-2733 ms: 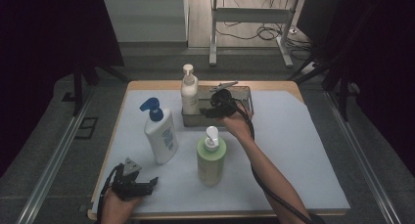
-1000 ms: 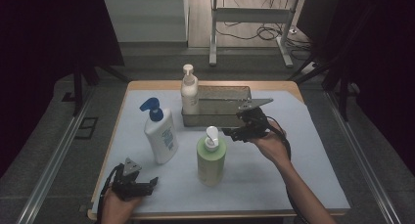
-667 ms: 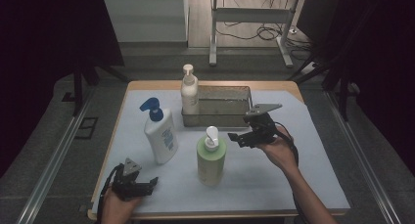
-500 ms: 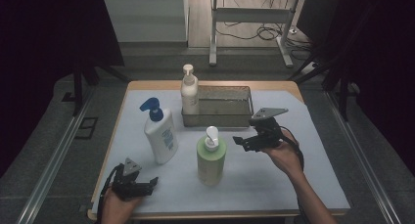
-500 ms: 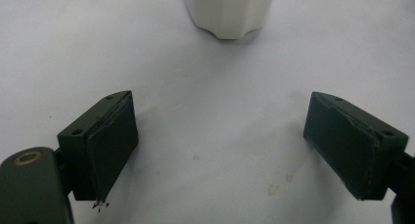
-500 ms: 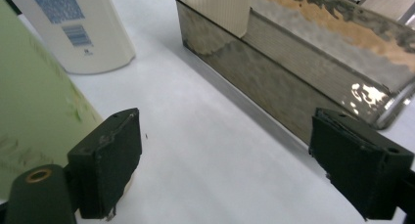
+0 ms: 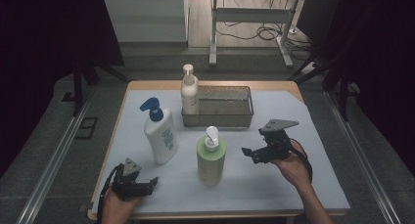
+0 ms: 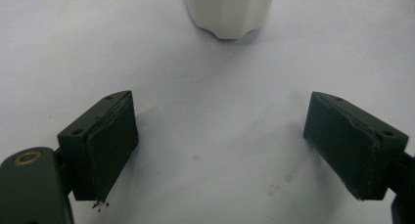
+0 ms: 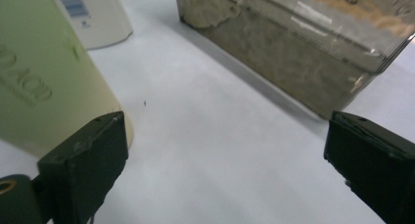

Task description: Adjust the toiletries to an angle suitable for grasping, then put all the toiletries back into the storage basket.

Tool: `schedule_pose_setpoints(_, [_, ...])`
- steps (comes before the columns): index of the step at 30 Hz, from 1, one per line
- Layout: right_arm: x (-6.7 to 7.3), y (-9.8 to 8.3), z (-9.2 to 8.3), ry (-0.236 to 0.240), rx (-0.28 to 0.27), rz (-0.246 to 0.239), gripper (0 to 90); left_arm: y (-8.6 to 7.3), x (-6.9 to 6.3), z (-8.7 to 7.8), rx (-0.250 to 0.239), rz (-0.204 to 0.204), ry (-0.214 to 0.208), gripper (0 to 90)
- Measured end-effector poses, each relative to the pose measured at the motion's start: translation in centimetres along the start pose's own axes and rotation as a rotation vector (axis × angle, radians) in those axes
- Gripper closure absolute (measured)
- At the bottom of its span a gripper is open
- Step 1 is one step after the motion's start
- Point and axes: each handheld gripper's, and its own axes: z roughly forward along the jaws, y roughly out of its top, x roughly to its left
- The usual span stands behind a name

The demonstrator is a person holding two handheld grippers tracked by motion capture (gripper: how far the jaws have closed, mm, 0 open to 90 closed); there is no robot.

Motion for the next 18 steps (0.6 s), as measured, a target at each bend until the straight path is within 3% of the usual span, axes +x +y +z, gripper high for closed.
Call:
schedule_pose_setpoints(8, [0.8, -1.8, 0.3, 0.035, 0.026, -0.026, 0.7, 0.0, 0.0, 0.0, 0.000, 0.002, 0.001, 12.4])
schedule_pose_setpoints(18, [2.8, -1.9, 0.6, 0.106, 0.031, -0.066, 0.0, 0.0, 0.0, 0.0, 0.000, 0.002, 0.001, 12.3])
